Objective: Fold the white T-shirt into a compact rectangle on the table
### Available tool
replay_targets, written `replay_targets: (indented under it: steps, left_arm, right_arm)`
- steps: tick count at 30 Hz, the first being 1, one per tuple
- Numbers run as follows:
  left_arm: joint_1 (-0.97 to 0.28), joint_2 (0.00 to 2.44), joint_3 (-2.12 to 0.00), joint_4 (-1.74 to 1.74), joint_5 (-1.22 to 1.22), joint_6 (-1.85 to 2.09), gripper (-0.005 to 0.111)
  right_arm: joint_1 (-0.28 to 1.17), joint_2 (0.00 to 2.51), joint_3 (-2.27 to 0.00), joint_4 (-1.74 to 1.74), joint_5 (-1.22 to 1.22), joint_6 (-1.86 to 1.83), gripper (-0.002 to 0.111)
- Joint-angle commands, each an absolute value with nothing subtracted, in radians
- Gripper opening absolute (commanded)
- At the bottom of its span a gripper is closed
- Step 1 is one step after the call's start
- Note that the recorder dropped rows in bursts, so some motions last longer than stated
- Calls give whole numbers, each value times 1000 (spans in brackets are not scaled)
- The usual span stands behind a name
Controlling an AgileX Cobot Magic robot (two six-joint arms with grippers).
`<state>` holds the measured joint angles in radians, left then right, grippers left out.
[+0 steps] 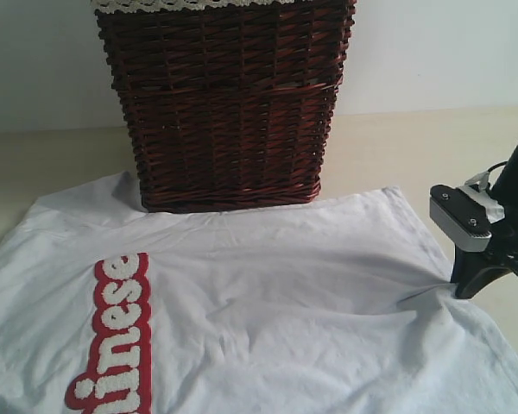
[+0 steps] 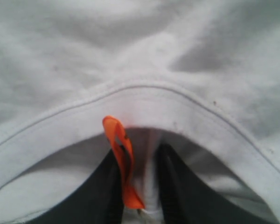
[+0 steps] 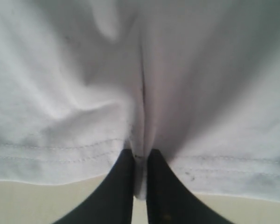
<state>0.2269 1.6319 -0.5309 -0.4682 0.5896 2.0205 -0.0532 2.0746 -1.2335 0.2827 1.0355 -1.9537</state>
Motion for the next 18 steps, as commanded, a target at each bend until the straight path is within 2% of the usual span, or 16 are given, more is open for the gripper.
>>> replay_targets:
  steps: [1, 18]
  left_arm:
    - [220, 1640, -525, -461, 543, 2023, 26]
    - [220, 1640, -525, -461, 546, 2017, 26]
  right_arm:
    - [-52, 2061, -1226, 265, 1053, -1907, 0]
    - [-52, 2059, -1226, 265, 1099, -1826, 0]
